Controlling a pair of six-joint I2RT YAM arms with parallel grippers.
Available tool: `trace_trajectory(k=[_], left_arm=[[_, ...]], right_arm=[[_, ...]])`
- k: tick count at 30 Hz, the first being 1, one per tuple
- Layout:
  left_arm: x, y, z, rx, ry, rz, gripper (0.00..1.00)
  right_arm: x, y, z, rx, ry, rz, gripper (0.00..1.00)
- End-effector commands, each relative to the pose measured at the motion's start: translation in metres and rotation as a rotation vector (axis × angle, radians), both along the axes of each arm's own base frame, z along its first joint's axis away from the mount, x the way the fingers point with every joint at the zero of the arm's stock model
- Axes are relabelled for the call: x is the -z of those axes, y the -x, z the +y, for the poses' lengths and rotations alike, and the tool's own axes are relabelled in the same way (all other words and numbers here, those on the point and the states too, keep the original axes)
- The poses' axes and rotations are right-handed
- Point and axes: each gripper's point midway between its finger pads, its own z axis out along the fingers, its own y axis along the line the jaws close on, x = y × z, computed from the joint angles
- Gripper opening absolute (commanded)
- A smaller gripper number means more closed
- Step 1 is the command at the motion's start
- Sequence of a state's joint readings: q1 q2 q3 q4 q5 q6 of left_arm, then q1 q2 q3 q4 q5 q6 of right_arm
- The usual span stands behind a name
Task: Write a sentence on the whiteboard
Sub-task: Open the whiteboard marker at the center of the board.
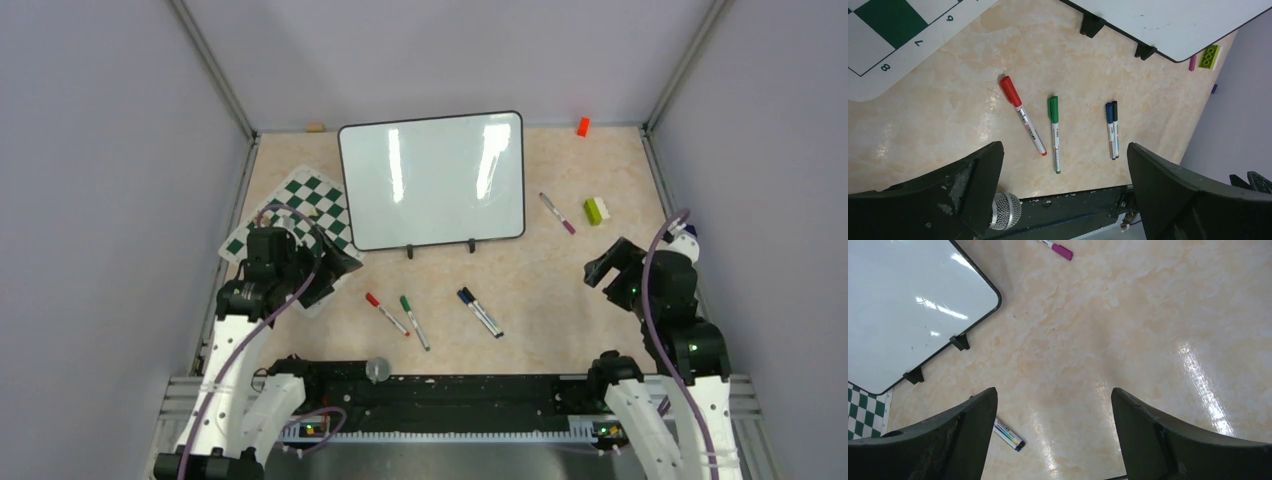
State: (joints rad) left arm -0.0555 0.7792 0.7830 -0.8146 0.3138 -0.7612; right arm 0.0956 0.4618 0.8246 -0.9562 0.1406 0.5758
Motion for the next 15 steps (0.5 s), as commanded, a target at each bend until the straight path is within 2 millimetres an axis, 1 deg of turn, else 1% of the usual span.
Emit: trace_trajectory(k=[1, 5, 8, 11, 13, 15], left_arm=[[-0.011, 0.001, -0.005, 0.053, 0.004, -0.073, 0.99], [-0.017, 0.004, -0.010, 0.090, 0.017, -0.104, 0.99], [-0.017, 0.006, -0.013, 0.110, 0.029, -0.109, 0.99], [-0.019, 0.007, -0.011, 0.122, 0.008, -0.135, 0.99], [-0.021, 0.007, -0.008, 0.119, -0.015, -0.142, 0.99], [-0.023, 0.004, -0.004, 0.105, -0.036, -0.138, 0.99]], right_arm=[[-0.002, -0.014, -0.003, 0.020, 0.018, -0.015, 0.83], [-0.001, -0.025, 0.001, -0.001, 0.013, -0.012, 0.83], [-0.007, -0.035, 0.002, -0.017, 0.028, -0.023, 0.83], [-0.012, -0.045, 0.005, -0.052, 0.049, -0.031, 0.83], [-0.013, -0.055, 0.011, -0.101, 0.062, -0.031, 0.83], [-0.007, -0.065, 0.014, -0.130, 0.072, 0.009, 0.84]])
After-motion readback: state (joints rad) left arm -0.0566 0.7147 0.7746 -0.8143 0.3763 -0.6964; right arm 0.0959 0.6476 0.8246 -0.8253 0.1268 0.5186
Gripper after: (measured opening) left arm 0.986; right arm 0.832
